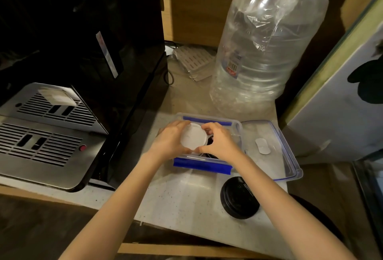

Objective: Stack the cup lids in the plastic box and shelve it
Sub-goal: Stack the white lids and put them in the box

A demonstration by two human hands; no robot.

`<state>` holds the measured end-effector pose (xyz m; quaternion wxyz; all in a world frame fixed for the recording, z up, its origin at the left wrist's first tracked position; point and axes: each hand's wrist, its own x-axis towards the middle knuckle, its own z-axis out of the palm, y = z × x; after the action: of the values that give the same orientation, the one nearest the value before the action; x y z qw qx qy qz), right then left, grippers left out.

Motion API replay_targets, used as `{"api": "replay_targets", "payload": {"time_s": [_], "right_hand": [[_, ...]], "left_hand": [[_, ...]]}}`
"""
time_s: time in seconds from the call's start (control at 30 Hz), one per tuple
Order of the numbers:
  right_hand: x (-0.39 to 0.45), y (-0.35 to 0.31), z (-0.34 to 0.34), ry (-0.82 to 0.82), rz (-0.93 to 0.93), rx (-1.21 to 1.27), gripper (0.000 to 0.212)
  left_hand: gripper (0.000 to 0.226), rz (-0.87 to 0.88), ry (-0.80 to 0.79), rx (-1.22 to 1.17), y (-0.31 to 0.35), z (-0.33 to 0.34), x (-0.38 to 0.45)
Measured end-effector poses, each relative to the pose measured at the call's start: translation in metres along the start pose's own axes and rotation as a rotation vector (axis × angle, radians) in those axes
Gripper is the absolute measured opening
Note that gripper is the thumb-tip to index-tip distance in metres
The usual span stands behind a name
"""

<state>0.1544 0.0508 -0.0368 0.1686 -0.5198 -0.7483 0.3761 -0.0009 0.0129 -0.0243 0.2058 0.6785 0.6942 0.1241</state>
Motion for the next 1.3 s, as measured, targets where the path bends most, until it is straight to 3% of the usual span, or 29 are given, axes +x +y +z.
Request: {"api": "replay_targets", "payload": {"time_s": [0.33,0.43,0.53,0.63,0.73,0.83,0.97,1.13,1.3], "right_hand": [[-0.006,0.006,-0.002,-0.035,-0.006,0.036,0.067],[-0.014,0.009,-0.014,0.028,-0.004,0.094,0.054],[-0.031,0.014,-0.032,0.128,0.004,0.179,0.037],[-0.056,0.024,-0.049,0.177,0.008,0.218,0.029],[-0.083,0.042,-0.058,0.118,0.052,0.225,0.025],[-0.112,0.061,-0.058,0.04,0.153,0.203,0.036],[-0.145,0.077,-0.044,-0.044,0.197,0.114,0.076],[-0.159,0.084,-0.022,-0.109,0.193,0.017,0.107],[-0.159,0.083,-0.011,-0.078,0.175,-0.043,0.107]], "left_hand": [[0.075,-0.046,0.037,-0.026,-0.005,0.008,0.001],[0.075,-0.043,0.072,-0.019,0.001,0.01,-0.004],[0.072,0.036,0.184,-0.023,0.016,0.011,-0.015],[0.054,0.207,0.321,-0.145,0.036,0.013,-0.035],[0.048,0.308,0.172,-0.259,0.051,0.024,-0.058],[0.066,0.296,-0.102,-0.264,0.057,0.047,-0.073],[0.102,0.222,-0.324,-0.179,0.057,0.077,-0.082],[0.102,0.21,-0.292,-0.118,0.06,0.095,-0.086],[0.085,0.247,-0.176,-0.155,0.063,0.102,-0.087]]}}
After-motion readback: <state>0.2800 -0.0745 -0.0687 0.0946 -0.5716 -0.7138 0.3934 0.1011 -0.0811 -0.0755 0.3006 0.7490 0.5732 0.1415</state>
